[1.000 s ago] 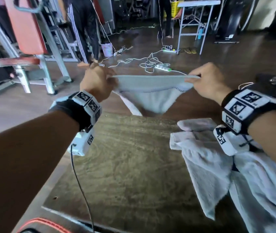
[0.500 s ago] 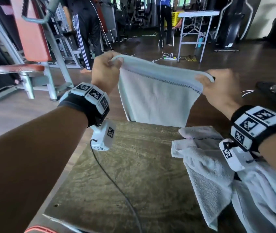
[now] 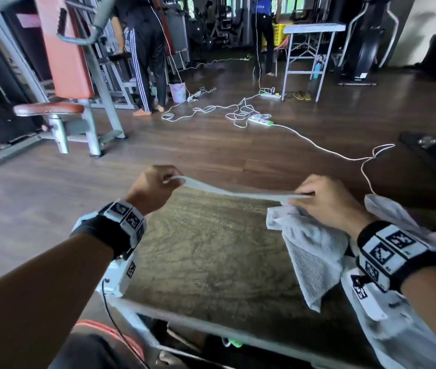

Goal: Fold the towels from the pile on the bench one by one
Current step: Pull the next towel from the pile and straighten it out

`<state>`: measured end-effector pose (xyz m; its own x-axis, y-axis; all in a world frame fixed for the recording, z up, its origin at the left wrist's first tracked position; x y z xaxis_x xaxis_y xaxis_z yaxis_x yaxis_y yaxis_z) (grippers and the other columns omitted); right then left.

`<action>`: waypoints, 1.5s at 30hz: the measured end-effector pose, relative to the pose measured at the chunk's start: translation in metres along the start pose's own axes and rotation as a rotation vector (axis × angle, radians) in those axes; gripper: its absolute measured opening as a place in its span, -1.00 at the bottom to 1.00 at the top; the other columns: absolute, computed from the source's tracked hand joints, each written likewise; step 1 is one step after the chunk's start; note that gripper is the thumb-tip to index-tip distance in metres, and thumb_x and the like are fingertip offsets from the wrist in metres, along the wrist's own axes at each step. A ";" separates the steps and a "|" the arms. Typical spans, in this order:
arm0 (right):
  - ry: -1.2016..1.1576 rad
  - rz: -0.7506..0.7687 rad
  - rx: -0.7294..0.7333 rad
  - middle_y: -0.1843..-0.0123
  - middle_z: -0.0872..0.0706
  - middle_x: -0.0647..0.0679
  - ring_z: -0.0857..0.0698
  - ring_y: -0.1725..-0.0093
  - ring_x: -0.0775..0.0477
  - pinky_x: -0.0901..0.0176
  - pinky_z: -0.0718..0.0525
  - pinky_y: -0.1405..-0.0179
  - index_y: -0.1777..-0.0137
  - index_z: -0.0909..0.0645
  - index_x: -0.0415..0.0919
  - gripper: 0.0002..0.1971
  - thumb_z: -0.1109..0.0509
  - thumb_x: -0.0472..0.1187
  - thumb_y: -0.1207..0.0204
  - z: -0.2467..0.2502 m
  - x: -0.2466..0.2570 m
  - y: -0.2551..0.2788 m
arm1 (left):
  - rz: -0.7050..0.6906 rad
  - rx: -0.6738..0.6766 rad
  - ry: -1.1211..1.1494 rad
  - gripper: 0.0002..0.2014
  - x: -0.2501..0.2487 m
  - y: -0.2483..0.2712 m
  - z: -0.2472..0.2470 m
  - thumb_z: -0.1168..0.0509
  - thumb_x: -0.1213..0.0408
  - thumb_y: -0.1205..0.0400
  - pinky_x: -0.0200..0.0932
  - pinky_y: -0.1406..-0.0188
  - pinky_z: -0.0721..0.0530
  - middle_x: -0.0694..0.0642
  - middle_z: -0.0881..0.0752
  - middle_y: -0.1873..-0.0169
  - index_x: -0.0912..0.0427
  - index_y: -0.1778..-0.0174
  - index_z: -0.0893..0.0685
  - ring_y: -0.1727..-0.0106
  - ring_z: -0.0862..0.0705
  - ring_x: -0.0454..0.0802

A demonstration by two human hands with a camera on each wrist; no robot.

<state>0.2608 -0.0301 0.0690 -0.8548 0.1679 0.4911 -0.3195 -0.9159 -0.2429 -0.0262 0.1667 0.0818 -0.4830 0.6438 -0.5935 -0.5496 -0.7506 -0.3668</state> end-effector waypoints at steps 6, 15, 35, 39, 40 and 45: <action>-0.039 0.057 0.025 0.39 -0.70 0.17 -0.67 0.30 0.28 0.12 -0.62 0.20 0.54 -0.59 0.07 -0.62 -0.57 -0.04 -0.48 0.008 0.033 0.075 | -0.027 0.142 -0.096 -0.88 -0.012 0.077 0.025 -0.36 0.18 -0.55 -0.32 0.43 -0.46 -0.11 -0.62 0.52 0.04 0.31 -0.69 0.46 -0.56 -0.37; -0.112 0.073 0.056 0.57 -0.46 0.13 -0.41 0.47 0.12 0.04 -0.41 0.34 0.46 -0.49 -0.15 -0.60 -0.47 -0.14 -0.60 0.036 0.060 0.152 | 0.039 0.334 -0.065 -0.91 -0.050 0.162 0.064 -0.41 0.25 -0.63 -0.22 0.25 -0.64 0.14 -0.80 0.28 0.12 0.17 -0.80 0.30 -0.66 -0.12; -0.209 -0.053 0.115 0.25 -0.78 -0.37 -0.61 0.35 -0.11 0.02 -0.53 0.23 0.14 -0.65 -0.34 -0.62 -0.46 0.04 -0.57 0.032 0.050 0.164 | 0.223 0.307 0.058 -0.90 -0.048 0.189 0.050 -0.45 0.27 -0.60 -0.27 0.35 -0.53 0.10 -0.73 0.37 0.22 0.18 -0.81 0.35 -0.60 -0.11; -0.138 -0.106 0.039 0.29 -0.81 -0.19 -0.76 0.24 -0.32 -0.14 -0.69 0.17 0.21 -0.66 -0.25 -0.75 -0.46 -0.09 -0.61 0.018 0.037 0.124 | 0.279 0.198 0.043 -0.87 -0.024 0.160 0.038 -0.52 0.18 -0.51 -0.20 0.31 -0.50 0.19 -0.74 0.39 0.15 0.27 -0.80 0.38 -0.58 -0.01; -0.127 -0.120 0.030 0.35 -0.79 -0.14 -0.74 0.29 -0.26 -0.06 -0.64 0.25 0.28 -0.63 -0.24 -0.73 -0.46 -0.12 -0.61 0.014 0.032 0.112 | 0.284 0.177 0.045 -0.85 -0.017 0.149 0.034 -0.54 0.10 -0.45 -0.17 0.30 -0.53 0.21 -0.77 0.38 0.09 0.31 -0.79 0.39 -0.60 0.00; -0.006 -0.157 -0.012 0.52 -0.58 -0.07 -0.48 0.49 -0.02 0.17 -0.36 0.50 0.41 -0.52 -0.28 -0.63 -0.47 -0.18 -0.60 -0.002 0.016 0.041 | 0.325 0.080 -0.025 -0.87 0.012 0.091 0.021 -0.53 0.13 -0.44 -0.30 0.44 -0.51 0.14 -0.78 0.38 0.08 0.31 -0.78 0.39 -0.64 -0.01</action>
<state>0.2330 -0.0636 0.0651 -0.7917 0.3063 0.5285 -0.4536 -0.8743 -0.1727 -0.0966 0.1092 0.0562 -0.6576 0.3772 -0.6522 -0.4154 -0.9037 -0.1038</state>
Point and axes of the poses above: each hand's wrist, its own y-axis away from the middle knuckle, its own z-axis out of the back of the hand, x = y × z, the point moved 8 cm from there along -y, towards the middle knuckle
